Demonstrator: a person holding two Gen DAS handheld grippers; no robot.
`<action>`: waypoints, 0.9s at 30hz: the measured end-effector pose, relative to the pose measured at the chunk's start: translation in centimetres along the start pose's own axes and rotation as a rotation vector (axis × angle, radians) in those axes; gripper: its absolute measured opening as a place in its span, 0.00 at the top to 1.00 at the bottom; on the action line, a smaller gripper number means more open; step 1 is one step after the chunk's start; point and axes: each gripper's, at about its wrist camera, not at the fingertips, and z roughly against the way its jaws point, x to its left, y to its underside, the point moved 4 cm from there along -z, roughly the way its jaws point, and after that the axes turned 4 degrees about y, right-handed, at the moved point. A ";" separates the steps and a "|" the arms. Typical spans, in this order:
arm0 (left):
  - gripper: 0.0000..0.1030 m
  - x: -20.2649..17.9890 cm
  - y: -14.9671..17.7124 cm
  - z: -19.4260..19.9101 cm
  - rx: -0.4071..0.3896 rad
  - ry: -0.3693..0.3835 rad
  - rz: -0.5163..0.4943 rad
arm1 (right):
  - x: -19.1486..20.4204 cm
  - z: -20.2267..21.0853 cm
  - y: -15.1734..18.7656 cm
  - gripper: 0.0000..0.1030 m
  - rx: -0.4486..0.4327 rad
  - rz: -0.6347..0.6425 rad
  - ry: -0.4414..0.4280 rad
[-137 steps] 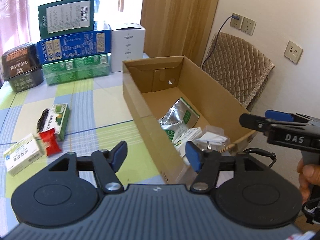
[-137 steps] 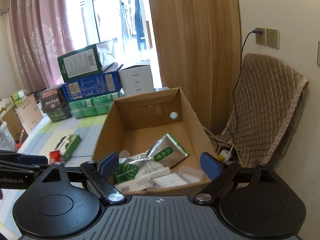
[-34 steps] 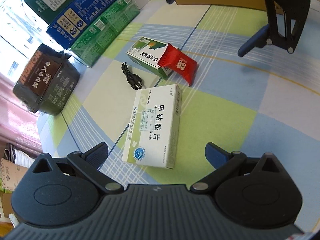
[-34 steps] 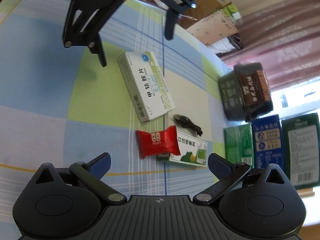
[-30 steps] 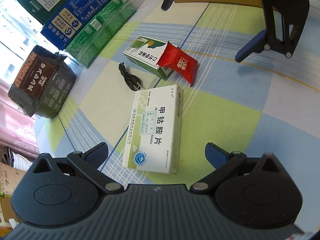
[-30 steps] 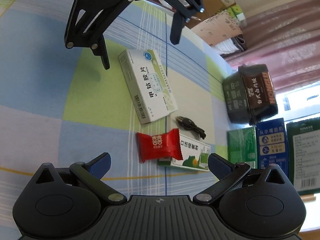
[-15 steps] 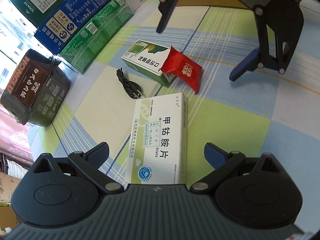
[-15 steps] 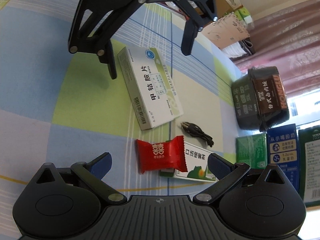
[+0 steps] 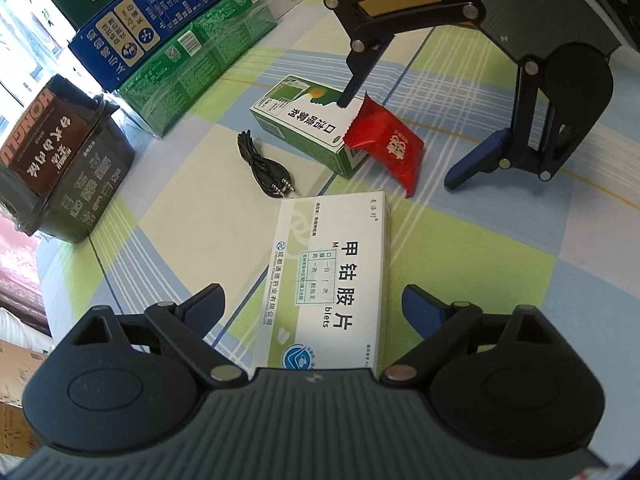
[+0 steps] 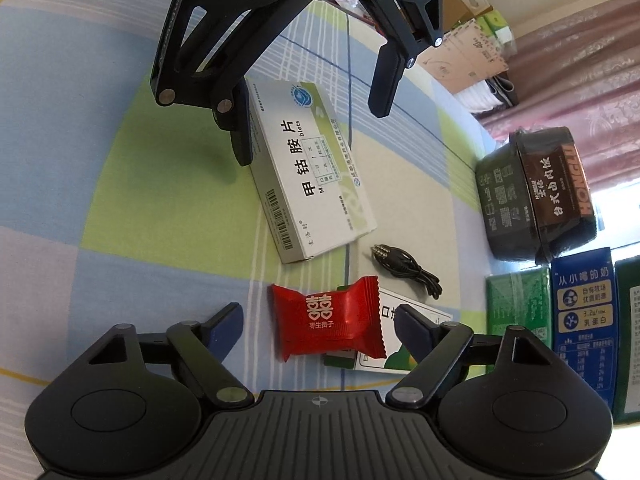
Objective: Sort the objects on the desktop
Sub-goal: 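Roll both tools and lower them toward the white medicine box and red candy, then grasp the white medicine box with the left gripper while the right gripper grasps the red candy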
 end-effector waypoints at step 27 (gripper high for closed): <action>0.29 1.4 -0.2 -1.2 0.028 0.100 0.076 | -0.9 -0.7 0.0 0.55 0.009 -0.077 -0.053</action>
